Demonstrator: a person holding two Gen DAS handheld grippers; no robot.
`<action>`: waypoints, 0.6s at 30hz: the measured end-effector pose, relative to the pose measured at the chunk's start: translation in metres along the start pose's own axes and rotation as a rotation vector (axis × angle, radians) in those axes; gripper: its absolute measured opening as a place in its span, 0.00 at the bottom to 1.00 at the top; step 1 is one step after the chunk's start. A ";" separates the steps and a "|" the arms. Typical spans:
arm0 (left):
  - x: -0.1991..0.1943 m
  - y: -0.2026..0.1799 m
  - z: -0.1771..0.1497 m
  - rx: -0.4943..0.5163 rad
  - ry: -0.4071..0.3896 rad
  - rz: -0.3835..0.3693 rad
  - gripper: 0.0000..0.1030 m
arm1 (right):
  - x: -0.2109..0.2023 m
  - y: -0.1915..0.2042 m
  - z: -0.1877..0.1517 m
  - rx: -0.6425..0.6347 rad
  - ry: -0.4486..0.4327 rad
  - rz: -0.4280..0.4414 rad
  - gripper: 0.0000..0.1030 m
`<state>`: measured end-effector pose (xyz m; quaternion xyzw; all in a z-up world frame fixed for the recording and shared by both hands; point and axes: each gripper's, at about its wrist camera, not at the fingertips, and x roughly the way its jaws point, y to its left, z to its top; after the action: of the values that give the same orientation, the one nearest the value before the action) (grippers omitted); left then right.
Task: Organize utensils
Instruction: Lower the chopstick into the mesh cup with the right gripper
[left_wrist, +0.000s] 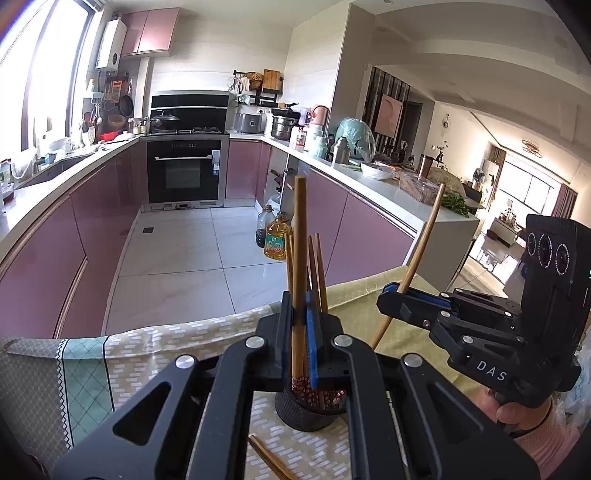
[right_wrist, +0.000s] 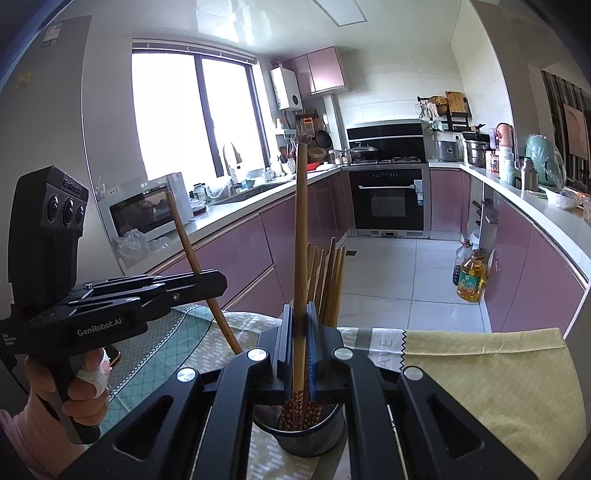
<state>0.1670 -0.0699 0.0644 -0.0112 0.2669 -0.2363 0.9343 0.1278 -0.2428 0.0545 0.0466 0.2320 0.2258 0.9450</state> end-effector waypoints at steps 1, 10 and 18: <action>0.001 -0.001 -0.001 0.007 0.009 0.007 0.07 | 0.002 0.000 0.000 0.000 0.007 -0.001 0.06; 0.021 -0.008 -0.006 0.059 0.105 0.022 0.07 | 0.017 -0.005 -0.009 0.009 0.099 -0.015 0.06; 0.045 -0.007 -0.009 0.069 0.165 0.020 0.07 | 0.038 -0.014 -0.014 0.051 0.155 -0.017 0.06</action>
<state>0.1923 -0.0955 0.0356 0.0429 0.3347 -0.2362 0.9113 0.1570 -0.2383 0.0240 0.0509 0.3106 0.2147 0.9246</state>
